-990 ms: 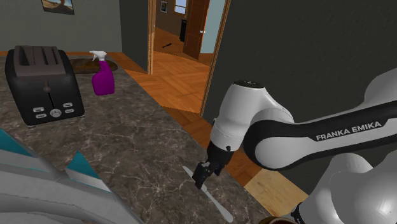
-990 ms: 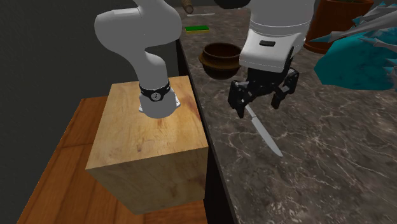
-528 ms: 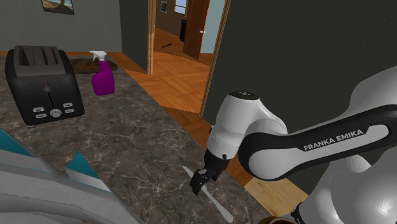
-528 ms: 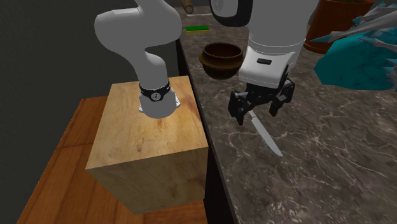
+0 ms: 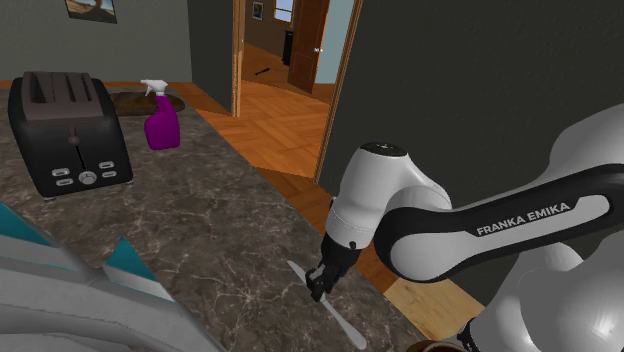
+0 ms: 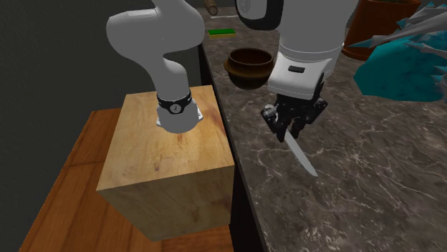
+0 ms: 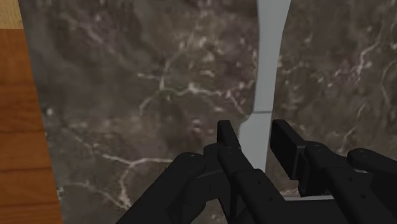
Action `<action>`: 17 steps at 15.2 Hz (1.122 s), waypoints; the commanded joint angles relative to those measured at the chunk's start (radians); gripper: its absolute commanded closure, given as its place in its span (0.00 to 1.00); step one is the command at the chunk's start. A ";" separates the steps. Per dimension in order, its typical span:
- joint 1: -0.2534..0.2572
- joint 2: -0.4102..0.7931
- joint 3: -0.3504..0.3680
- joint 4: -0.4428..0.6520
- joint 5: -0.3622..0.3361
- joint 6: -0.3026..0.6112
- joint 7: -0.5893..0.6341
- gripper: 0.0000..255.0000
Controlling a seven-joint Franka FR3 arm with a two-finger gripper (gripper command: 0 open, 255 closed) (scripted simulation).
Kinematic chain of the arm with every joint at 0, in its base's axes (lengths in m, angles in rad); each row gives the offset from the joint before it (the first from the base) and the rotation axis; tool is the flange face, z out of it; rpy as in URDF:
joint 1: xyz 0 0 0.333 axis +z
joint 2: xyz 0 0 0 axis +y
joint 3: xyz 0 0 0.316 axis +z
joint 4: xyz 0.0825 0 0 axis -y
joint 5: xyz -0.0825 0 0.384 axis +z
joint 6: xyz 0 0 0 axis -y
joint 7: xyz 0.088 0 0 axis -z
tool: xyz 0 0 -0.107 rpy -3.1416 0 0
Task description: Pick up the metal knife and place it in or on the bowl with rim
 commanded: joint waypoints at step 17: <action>0.005 -0.099 -0.030 0.067 -0.011 -0.166 0.009 1.00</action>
